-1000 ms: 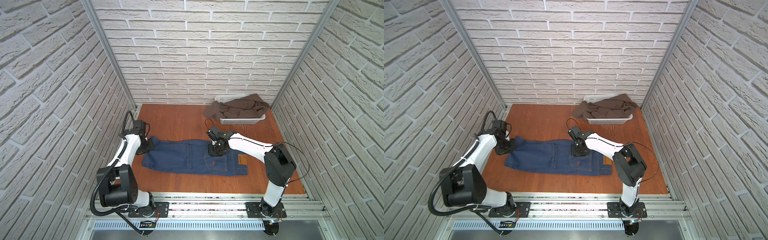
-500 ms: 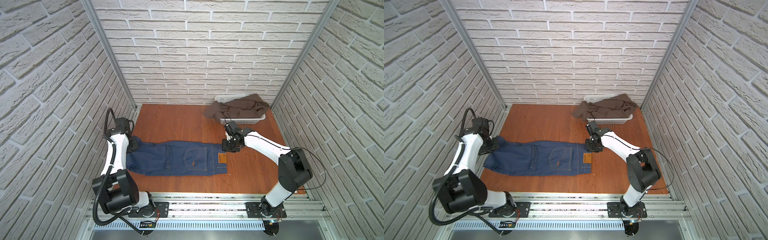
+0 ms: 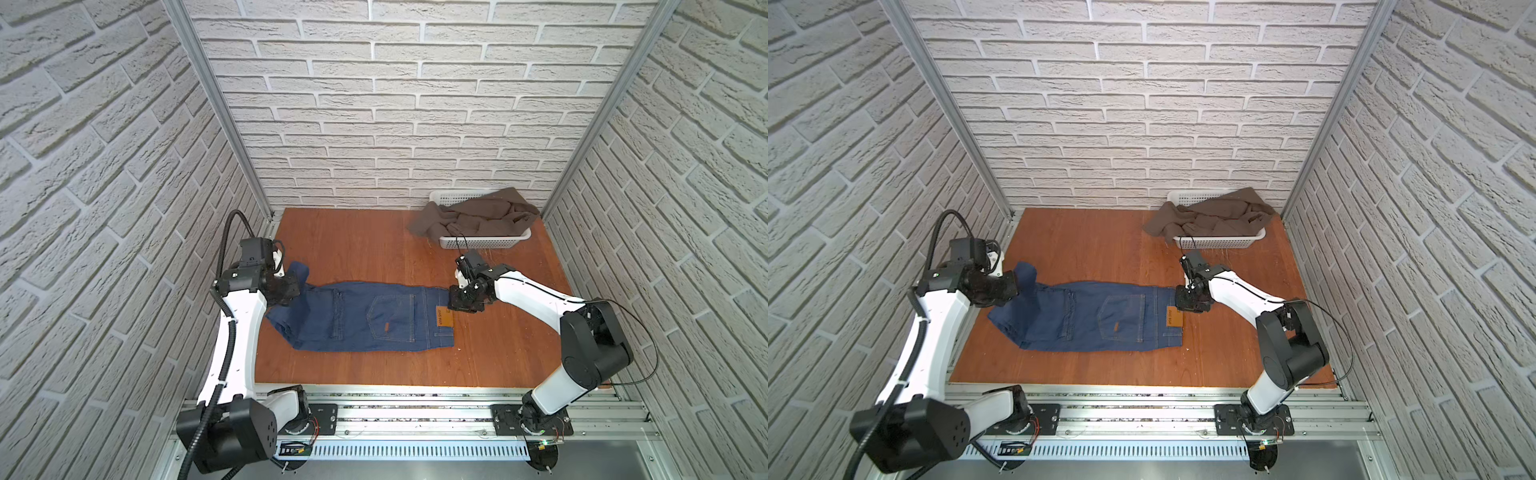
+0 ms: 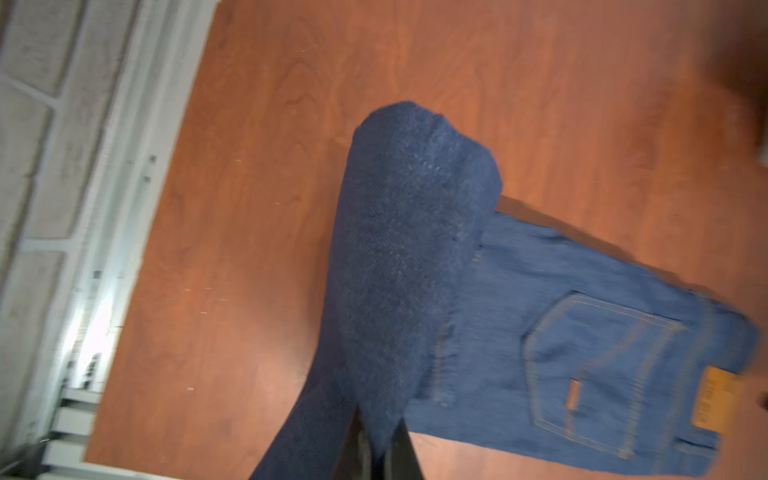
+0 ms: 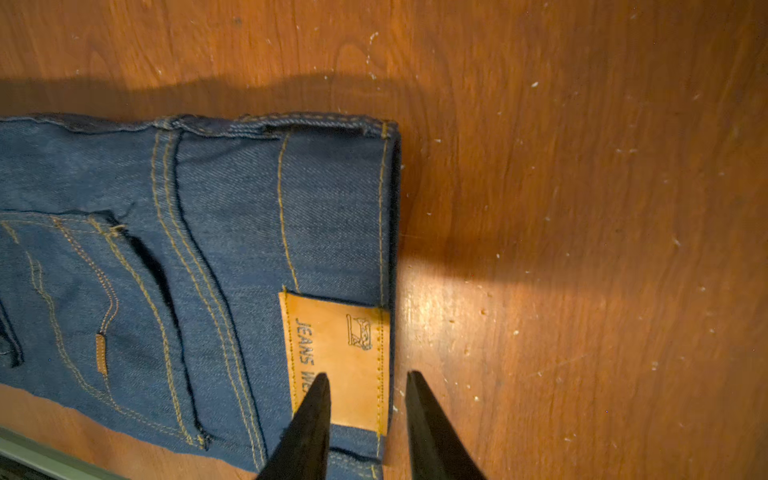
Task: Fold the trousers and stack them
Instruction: 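Lift the leg end with the left gripper toward the right gripper at the label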
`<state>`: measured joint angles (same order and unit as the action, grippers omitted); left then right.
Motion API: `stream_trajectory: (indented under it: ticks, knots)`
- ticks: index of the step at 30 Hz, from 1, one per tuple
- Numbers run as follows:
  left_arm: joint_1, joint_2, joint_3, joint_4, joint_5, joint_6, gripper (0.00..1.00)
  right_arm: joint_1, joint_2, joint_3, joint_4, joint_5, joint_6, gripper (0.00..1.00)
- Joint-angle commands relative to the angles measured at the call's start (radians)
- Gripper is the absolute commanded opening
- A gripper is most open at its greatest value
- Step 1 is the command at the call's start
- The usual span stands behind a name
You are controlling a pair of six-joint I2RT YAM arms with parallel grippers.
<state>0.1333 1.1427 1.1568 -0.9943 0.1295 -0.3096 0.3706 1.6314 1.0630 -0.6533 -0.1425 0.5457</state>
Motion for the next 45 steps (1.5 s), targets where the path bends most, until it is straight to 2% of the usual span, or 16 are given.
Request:
stream_trajectory:
  ticks: [1, 5, 14, 20, 26, 38, 45]
  knots:
    - [-0.078, -0.046, -0.029, 0.054, 0.099, -0.079, 0.0, -0.011, 0.022, -0.028, 0.039, -0.028, 0.023, 0.32]
    - [-0.208, -0.071, -0.065, 0.094, 0.088, -0.157, 0.0, -0.013, 0.038, -0.05, 0.069, -0.056, 0.029, 0.31]
    - [-0.458, -0.126, -0.179, 0.231, -0.018, -0.377, 0.0, -0.021, 0.036, -0.095, 0.099, -0.078, 0.025, 0.27]
    - [-0.66, -0.088, -0.228, 0.339, -0.138, -0.504, 0.0, -0.021, 0.046, -0.113, 0.115, -0.086, 0.03, 0.26]
    - [-0.804, -0.02, -0.247, 0.471, -0.226, -0.63, 0.0, -0.02, 0.039, -0.13, 0.125, -0.084, 0.034, 0.26]
    - [-0.977, 0.223, -0.209, 0.677, -0.26, -0.759, 0.0, -0.021, 0.042, -0.156, 0.15, -0.099, 0.045, 0.26]
    - [-1.038, 0.283, -0.14, 0.688, -0.281, -0.78, 0.0, -0.021, 0.05, -0.162, 0.164, -0.114, 0.051, 0.25]
